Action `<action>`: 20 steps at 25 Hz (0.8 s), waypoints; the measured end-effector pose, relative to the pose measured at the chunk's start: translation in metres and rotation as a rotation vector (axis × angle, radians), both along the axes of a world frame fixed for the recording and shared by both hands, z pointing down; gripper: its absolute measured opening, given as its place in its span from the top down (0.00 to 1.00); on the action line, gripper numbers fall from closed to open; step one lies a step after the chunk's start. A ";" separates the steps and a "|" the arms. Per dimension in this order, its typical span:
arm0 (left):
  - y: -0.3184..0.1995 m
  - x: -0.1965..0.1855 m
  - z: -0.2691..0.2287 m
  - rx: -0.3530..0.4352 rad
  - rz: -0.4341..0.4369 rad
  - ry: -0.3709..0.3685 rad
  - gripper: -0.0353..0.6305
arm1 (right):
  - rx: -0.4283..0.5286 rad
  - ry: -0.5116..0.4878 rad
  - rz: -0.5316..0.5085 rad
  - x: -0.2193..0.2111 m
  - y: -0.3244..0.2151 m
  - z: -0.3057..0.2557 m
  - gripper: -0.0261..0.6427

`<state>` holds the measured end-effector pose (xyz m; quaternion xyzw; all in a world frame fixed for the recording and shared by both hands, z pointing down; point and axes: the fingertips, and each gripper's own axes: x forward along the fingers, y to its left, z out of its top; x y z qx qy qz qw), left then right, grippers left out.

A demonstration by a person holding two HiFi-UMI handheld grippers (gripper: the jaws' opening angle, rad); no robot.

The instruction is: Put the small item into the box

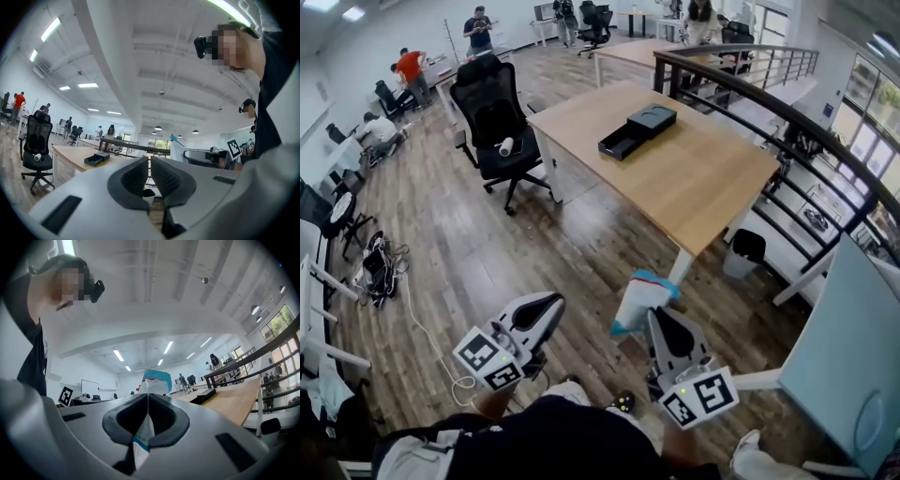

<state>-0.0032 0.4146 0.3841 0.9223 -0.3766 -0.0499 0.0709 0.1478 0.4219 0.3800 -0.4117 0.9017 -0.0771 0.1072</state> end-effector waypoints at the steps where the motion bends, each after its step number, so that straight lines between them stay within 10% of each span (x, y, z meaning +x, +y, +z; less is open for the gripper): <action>1: 0.000 0.003 -0.001 0.004 0.003 0.001 0.91 | 0.001 0.001 -0.003 0.000 0.001 0.000 0.92; 20: 0.003 0.076 -0.004 0.023 0.138 -0.020 0.91 | 0.001 0.003 0.103 0.060 0.021 0.002 0.92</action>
